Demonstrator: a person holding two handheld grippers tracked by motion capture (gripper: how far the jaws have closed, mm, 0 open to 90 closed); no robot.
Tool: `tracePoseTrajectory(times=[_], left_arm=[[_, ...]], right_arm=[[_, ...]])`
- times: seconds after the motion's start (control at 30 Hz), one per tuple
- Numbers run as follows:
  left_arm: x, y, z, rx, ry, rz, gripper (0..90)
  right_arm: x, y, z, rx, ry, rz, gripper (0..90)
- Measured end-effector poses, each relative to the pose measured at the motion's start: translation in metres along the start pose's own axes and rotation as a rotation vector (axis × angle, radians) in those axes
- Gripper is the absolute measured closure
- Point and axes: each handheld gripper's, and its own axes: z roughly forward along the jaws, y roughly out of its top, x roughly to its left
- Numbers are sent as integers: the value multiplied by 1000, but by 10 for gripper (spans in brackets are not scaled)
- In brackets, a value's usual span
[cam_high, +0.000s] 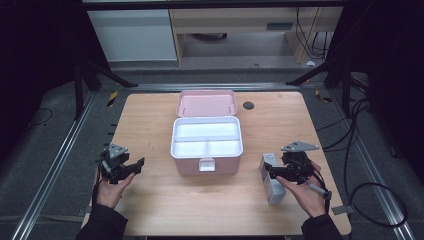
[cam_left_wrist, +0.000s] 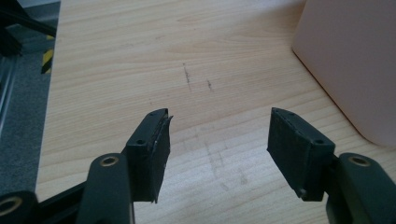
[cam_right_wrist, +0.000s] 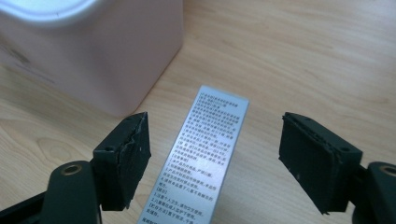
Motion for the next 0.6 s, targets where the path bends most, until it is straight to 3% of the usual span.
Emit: tracePoseTrajectory(times=[0.17, 0.37, 0.47, 0.6], left_arm=[[-2, -1, 2, 13, -6, 2, 373], [-4, -2, 6, 43, -23, 1, 365], [-5, -3, 7, 52, -29, 1, 364], [-5, -3, 8, 56, -38, 6, 365]], right_arm=[[6, -5, 13, 70, 24, 0, 270], [7, -9, 23, 142, 36, -10, 356], [4, -10, 24, 156, 36, -2, 393], [3, -8, 22, 152, 31, -13, 528]])
